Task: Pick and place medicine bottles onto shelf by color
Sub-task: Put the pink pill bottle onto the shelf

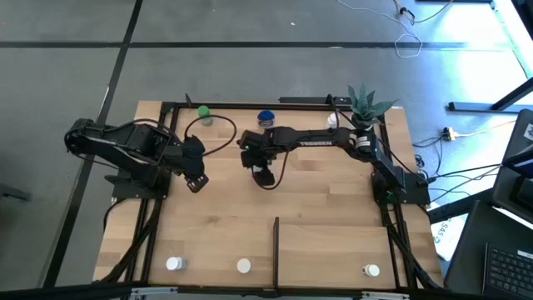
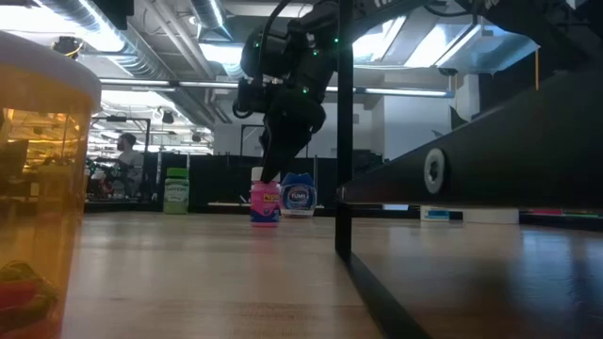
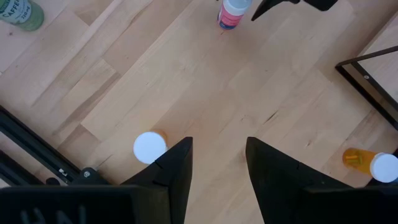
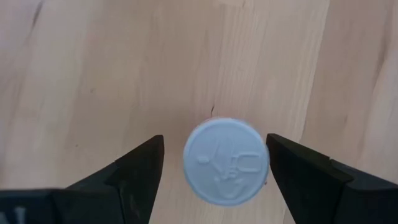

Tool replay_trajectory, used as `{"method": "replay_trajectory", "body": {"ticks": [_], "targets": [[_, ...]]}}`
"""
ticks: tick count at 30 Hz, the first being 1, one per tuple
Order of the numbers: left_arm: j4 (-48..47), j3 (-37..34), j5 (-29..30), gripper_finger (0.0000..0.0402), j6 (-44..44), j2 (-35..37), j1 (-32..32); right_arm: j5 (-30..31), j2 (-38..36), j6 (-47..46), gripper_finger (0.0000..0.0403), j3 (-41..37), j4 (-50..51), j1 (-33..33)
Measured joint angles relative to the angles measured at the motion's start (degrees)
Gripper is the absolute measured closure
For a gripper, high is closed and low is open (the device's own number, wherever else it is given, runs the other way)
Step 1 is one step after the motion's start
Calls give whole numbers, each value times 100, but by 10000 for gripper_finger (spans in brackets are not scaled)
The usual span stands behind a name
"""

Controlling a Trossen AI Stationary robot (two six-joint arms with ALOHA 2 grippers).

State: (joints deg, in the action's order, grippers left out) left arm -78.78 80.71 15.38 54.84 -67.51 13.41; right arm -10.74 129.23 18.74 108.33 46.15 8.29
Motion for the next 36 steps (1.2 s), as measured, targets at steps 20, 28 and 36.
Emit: {"method": "replay_trajectory", "body": {"ticks": [20,28,36], "targets": [[0,0,0,258,1,0,0,4,0,-197,221,0,-52,0],[0,0,0,258,1,0,-2,-221,-6,-348,226,0,72,-5],[0,0,0,258,-1,0,-2,-240,-11,-392,224,184,448,-168]]}}
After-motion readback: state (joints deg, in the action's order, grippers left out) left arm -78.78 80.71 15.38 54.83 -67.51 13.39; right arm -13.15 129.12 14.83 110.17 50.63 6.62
